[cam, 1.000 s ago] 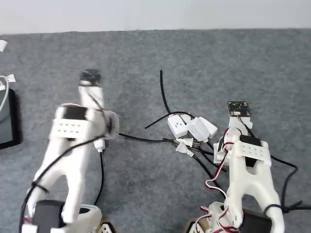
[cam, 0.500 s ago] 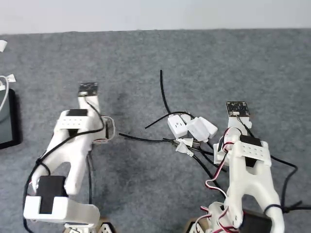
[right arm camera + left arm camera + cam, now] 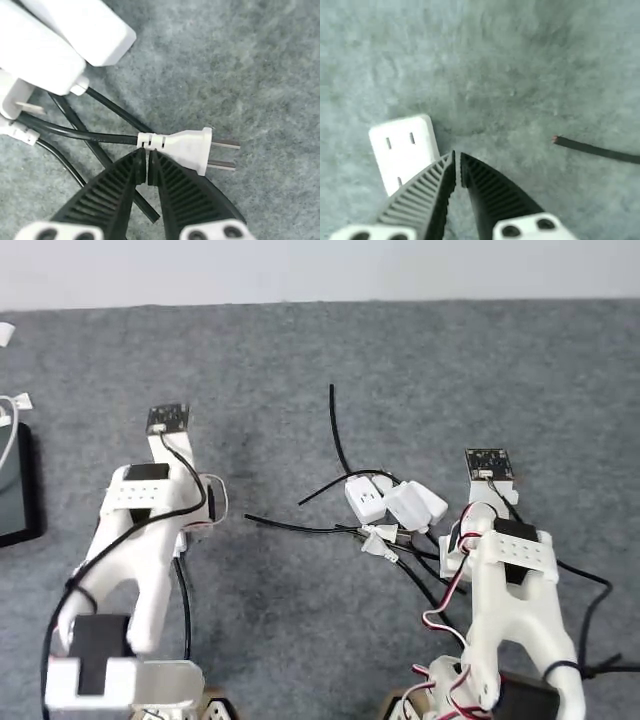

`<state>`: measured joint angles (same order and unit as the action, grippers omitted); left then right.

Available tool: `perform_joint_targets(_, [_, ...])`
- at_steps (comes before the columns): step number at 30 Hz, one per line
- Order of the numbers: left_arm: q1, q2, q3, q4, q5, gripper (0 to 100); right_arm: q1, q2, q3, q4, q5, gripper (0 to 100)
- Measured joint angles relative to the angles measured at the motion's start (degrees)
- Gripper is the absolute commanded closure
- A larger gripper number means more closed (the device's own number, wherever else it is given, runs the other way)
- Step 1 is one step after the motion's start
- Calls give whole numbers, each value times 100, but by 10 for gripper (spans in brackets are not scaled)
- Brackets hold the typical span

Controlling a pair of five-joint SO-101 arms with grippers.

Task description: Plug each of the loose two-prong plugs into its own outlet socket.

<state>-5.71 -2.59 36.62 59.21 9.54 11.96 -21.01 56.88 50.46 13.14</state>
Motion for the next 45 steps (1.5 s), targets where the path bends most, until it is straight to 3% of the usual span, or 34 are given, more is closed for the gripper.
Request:
perform_joint_targets(8, [-26,-1899,211,510,-123,966,-132,0,0,0,0,987])
perform_joint_targets(16, [-431,-2127,1020,185,352,682,-132,0,0,0,0,987])
perform_joint_targets(25, [-809,-1380,1020,-334,466,681,-132,0,0,0,0,987])
perform_joint_targets(45, [-1284,123,202,-396,466,681,-132,0,0,0,0,987])
